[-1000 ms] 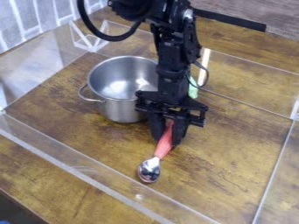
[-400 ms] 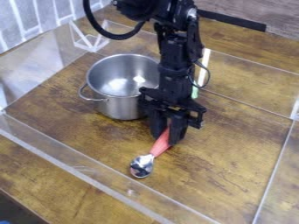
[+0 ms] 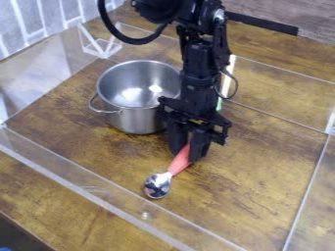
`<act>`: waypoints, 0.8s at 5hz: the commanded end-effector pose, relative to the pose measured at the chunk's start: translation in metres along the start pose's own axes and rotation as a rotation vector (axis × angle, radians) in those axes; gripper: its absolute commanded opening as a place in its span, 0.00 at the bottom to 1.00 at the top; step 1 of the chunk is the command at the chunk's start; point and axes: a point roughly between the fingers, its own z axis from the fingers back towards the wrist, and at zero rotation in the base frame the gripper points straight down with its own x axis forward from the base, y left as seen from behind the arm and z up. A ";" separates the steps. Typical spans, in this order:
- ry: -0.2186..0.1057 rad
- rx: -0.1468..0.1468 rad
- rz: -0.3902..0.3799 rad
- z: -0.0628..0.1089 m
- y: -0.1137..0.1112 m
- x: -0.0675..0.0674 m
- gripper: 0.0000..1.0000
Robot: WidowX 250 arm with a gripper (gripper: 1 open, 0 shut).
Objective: Move the pink spoon to the left
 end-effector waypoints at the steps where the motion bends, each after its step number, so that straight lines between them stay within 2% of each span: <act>1: -0.033 -0.010 -0.006 0.011 -0.008 0.000 0.00; 3: -0.022 -0.029 0.046 0.012 -0.006 -0.011 0.00; 4: -0.014 -0.031 0.047 0.013 -0.010 -0.010 0.00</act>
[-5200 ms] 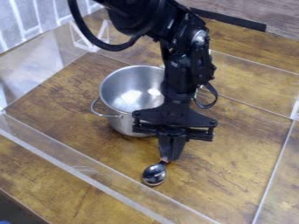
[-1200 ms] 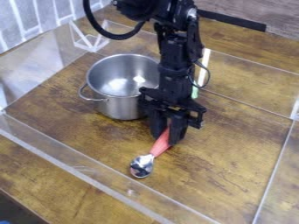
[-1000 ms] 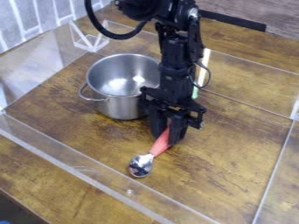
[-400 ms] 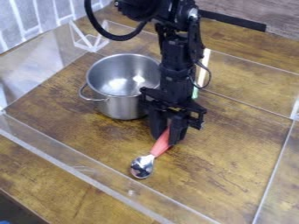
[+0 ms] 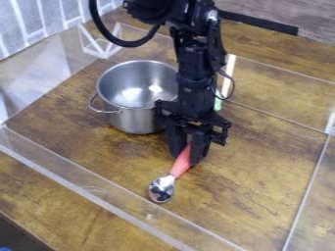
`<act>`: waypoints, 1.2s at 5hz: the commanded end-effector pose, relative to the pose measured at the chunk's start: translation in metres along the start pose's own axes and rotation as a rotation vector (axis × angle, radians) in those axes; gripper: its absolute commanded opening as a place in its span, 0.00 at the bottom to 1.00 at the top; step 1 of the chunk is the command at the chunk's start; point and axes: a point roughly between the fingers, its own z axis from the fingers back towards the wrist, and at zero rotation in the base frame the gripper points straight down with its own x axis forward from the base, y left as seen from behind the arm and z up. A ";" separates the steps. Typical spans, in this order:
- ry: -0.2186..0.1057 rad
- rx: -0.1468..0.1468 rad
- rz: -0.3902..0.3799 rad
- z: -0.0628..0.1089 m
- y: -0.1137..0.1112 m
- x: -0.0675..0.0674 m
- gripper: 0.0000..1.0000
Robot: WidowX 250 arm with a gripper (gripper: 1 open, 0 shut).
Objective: Move the pink spoon to the left
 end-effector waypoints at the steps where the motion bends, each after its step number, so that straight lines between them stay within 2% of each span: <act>1: -0.039 0.003 -0.015 0.017 -0.008 0.009 0.00; 2: -0.041 0.008 -0.011 0.019 -0.010 0.017 0.00; 4: -0.046 0.017 -0.006 0.019 -0.003 0.012 0.00; 6: -0.045 0.037 -0.071 0.022 0.006 0.010 0.00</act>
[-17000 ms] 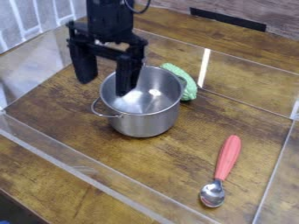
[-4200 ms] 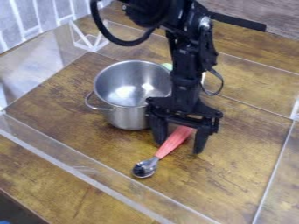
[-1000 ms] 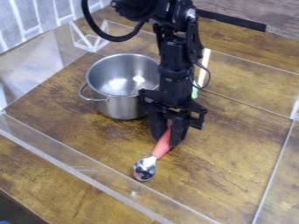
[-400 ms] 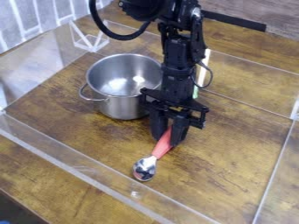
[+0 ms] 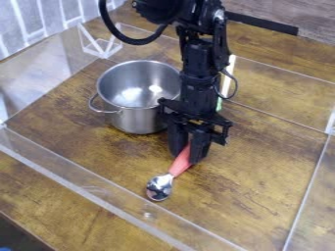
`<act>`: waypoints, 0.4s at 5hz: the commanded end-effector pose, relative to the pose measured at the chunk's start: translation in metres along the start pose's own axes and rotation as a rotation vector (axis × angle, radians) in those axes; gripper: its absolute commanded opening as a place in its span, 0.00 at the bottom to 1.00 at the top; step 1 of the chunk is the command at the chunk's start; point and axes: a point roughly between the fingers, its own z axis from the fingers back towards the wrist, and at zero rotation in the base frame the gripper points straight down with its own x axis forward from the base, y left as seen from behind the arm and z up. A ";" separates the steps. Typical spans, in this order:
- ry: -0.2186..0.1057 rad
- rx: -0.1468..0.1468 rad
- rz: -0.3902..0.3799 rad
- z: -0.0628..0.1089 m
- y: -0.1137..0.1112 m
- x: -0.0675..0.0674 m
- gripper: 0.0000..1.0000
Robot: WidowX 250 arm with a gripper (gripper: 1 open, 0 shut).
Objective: Move the pink spoon to the left
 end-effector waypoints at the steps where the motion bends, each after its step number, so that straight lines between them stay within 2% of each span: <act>1: -0.056 0.008 0.009 0.035 -0.002 -0.001 0.00; 2: -0.058 0.011 0.029 0.049 -0.007 -0.003 0.00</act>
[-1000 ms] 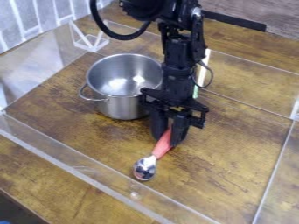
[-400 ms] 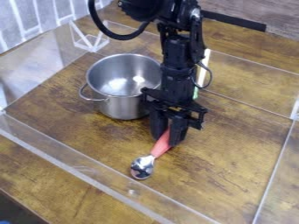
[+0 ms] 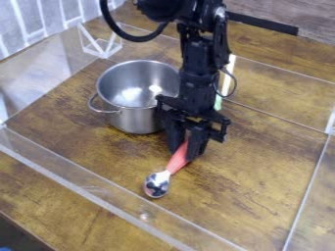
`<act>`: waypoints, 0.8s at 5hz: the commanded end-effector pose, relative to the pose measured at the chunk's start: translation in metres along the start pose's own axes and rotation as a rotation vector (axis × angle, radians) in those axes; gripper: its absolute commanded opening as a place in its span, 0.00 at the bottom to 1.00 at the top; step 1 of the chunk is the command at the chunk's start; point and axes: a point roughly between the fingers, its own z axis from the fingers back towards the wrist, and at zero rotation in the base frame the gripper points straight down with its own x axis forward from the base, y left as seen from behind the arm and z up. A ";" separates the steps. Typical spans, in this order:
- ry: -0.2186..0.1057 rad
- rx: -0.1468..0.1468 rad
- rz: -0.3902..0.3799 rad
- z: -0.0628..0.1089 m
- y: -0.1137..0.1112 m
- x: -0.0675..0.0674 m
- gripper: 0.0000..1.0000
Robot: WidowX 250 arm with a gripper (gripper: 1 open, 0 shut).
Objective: Move the pink spoon to the left
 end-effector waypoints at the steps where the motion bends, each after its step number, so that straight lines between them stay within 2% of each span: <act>1: -0.122 -0.001 0.000 0.058 -0.012 -0.001 0.00; 2: -0.127 0.008 0.037 0.078 -0.014 -0.005 0.00; 3: -0.147 0.024 0.080 0.109 -0.014 -0.011 0.00; 4: -0.202 0.047 0.074 0.136 -0.009 -0.017 0.00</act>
